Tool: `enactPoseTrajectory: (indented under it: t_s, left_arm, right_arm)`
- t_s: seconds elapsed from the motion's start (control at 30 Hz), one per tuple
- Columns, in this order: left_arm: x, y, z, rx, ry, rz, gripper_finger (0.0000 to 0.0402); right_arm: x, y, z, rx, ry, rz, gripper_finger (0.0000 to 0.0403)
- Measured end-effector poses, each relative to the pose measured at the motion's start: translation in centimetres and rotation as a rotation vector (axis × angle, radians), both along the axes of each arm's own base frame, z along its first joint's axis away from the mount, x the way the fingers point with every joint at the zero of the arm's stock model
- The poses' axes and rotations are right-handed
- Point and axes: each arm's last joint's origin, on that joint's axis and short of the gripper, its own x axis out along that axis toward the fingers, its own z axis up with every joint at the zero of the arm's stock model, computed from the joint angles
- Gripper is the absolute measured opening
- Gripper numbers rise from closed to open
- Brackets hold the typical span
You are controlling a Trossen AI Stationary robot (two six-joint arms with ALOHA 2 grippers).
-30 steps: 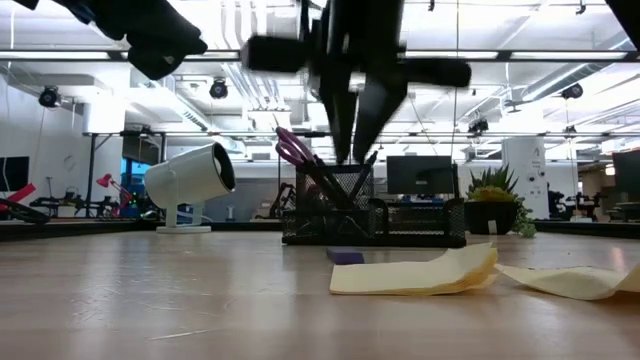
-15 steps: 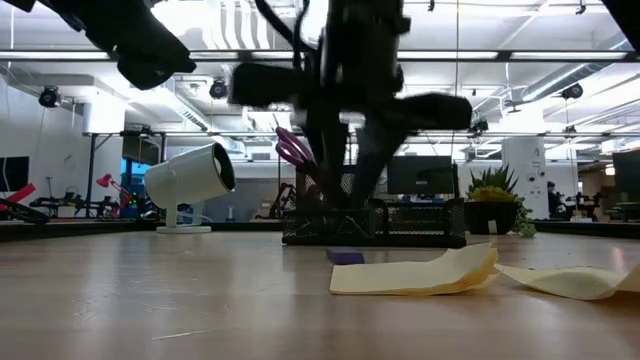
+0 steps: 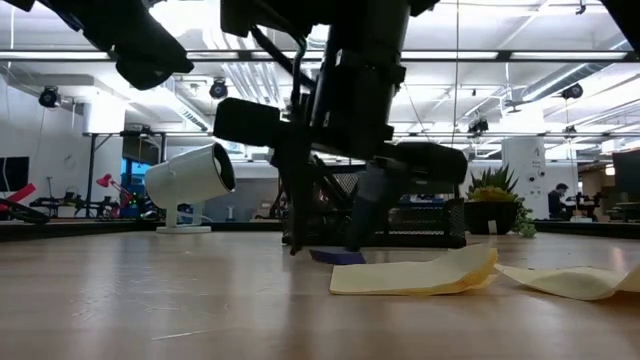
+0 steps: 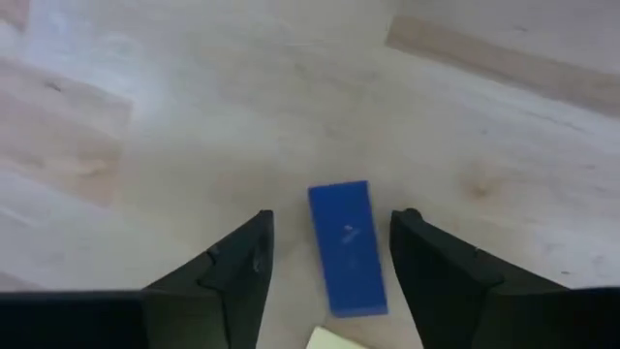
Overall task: Pick and place office supplies into organizer
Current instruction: Put the blue eraser into the black desk organizer
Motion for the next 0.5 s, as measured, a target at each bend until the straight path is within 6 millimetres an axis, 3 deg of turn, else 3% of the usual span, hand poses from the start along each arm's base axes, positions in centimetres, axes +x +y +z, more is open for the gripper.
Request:
enactPoseTrajectory:
  t_s: [0.27, 0.5]
  left_arm:
    - [0.0, 0.0, 0.0, 0.0, -0.003, 0.0, 0.0073]
    - [0.0, 0.0, 0.0, 0.001, -0.003, 0.0, 0.0073]
  right_arm:
    - [-0.8, -0.3, -0.9, -0.02, 0.043, 0.006, 0.0173]
    - [-1.1, 0.0, -1.1, -0.079, 0.086, 0.188, 0.0132]
